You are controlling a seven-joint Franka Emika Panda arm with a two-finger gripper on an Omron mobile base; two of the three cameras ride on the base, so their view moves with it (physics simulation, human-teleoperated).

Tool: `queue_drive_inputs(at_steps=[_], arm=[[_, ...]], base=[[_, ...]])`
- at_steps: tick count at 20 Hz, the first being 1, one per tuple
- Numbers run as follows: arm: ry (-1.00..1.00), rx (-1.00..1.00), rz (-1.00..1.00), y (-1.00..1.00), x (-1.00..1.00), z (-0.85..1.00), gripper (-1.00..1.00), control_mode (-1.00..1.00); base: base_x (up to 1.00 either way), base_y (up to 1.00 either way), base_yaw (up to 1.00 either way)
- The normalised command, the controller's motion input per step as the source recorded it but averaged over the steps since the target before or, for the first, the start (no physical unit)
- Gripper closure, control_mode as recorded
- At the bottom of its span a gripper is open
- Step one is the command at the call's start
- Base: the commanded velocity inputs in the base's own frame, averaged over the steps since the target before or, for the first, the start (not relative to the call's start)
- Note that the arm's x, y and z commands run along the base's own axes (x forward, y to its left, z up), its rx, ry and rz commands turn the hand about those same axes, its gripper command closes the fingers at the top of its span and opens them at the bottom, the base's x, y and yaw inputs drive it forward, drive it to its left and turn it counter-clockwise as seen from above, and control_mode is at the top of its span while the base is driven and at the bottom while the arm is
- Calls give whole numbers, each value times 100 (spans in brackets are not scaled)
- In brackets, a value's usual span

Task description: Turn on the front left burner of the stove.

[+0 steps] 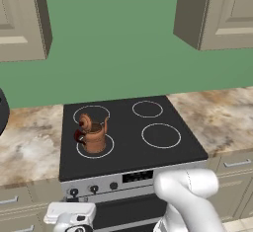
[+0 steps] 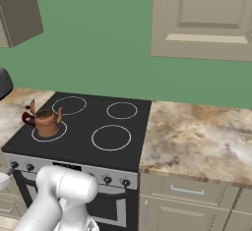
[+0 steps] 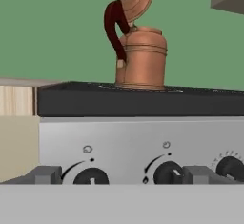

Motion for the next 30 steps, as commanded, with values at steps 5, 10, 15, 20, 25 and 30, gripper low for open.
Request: queue_drive_inputs(at_steps=[5,10,15,20,25,30], arm=[[0,0,0,0,29,-19,-100,-100],[0,0,0,0,35,-30,-100,-100],[0,0,0,0,31,-23,-100,-100],[0,0,0,12,27,-32,-100,-100],[0,0,0,23,31,-40,-100,-100],[0,0,0,9,29,-42,-100,-100]], base=[[0,0,0],[0,0,0],[0,0,0],[0,0,0],[0,0,0],[0,0,0]])
